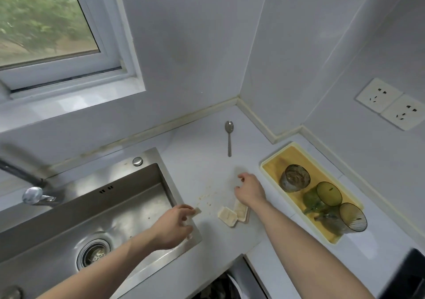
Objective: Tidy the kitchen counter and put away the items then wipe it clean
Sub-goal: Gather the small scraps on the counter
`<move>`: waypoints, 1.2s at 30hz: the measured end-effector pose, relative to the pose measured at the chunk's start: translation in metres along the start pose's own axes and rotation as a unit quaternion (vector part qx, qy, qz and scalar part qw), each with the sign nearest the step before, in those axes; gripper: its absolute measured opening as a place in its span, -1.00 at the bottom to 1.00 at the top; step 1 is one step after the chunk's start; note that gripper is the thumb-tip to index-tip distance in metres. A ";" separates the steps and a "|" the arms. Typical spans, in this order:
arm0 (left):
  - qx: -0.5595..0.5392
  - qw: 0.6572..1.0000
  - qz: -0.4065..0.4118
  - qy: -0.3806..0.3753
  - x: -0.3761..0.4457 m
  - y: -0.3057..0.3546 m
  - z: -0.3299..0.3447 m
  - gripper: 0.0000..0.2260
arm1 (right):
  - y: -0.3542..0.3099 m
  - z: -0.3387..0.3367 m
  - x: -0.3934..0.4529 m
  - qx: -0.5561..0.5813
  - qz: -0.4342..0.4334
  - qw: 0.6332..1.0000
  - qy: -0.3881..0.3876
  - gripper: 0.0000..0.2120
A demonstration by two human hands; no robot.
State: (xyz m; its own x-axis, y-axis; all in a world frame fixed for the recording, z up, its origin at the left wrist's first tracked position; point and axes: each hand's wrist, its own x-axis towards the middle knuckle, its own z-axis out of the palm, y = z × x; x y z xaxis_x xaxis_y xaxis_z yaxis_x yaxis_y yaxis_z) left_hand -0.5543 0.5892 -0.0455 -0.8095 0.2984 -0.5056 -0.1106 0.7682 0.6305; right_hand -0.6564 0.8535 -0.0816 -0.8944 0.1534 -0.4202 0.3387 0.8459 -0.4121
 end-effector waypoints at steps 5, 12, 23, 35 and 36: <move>-0.065 0.998 -0.018 0.015 0.018 -0.012 -0.006 -0.64 | -0.037 0.005 0.076 0.040 0.020 0.998 0.034 -0.40; -0.193 0.976 -0.085 -0.054 0.043 -0.024 0.023 -0.71 | -0.050 0.030 0.142 0.044 0.060 0.989 0.131 -0.47; -0.153 0.985 -0.075 -0.016 0.044 -0.019 0.022 -0.66 | -0.045 0.014 0.133 0.003 0.109 0.989 0.097 -0.57; -0.129 0.990 -0.044 0.043 0.032 -0.028 0.011 -0.72 | -0.045 0.020 0.149 0.044 0.127 0.986 0.100 -0.64; -0.132 0.989 -0.042 0.045 0.030 -0.028 0.010 -0.73 | -0.044 0.013 0.146 0.047 0.122 0.988 0.082 -0.66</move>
State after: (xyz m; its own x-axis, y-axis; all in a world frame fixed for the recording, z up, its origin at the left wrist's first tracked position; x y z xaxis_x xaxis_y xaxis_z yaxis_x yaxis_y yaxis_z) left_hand -0.5699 0.5827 -0.0845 -0.8380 0.1781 -0.5157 -0.3171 0.6102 0.7260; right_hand -0.7976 0.8323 -0.1354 -0.8153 0.4347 -0.3826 0.5691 0.7236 -0.3906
